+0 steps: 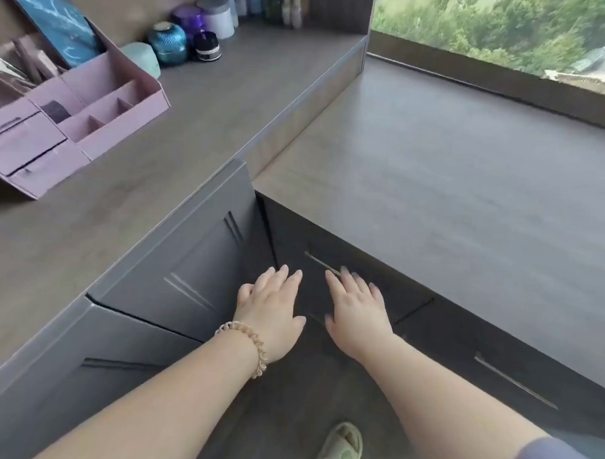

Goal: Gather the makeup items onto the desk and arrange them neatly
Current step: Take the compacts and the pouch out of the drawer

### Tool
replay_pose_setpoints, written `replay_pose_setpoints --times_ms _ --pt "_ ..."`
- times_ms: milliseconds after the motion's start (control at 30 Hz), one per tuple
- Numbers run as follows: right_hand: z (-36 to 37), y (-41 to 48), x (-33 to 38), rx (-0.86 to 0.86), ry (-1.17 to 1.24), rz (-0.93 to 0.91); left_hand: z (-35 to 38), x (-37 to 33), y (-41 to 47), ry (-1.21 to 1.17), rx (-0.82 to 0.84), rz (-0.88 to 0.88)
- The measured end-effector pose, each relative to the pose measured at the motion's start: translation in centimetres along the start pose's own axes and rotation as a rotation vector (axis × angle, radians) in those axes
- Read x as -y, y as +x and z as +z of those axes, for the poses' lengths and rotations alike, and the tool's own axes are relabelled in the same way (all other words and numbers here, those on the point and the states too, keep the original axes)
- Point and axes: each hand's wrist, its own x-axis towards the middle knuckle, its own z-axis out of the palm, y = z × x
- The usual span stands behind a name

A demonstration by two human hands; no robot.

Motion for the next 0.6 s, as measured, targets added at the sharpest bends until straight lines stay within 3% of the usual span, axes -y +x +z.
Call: replay_pose_setpoints --times_ms 167,400,533,600 --pt "2.5 3.4 -1.0 0.001 -0.043 0.067 1.7 0.8 5.2 0.073 0.02 0.062" --pt "6.4 5.1 -1.4 -0.057 -0.074 0.204 4.7 1.5 12.2 0.245 -0.009 0.341" --pt "7.7 5.0 -0.7 -0.135 -0.073 0.237 5.7 2.8 13.5 0.282 0.029 0.378" --pt "7.8 4.5 -0.2 -0.095 -0.07 0.248 5.8 3.2 13.1 0.306 0.008 0.409"
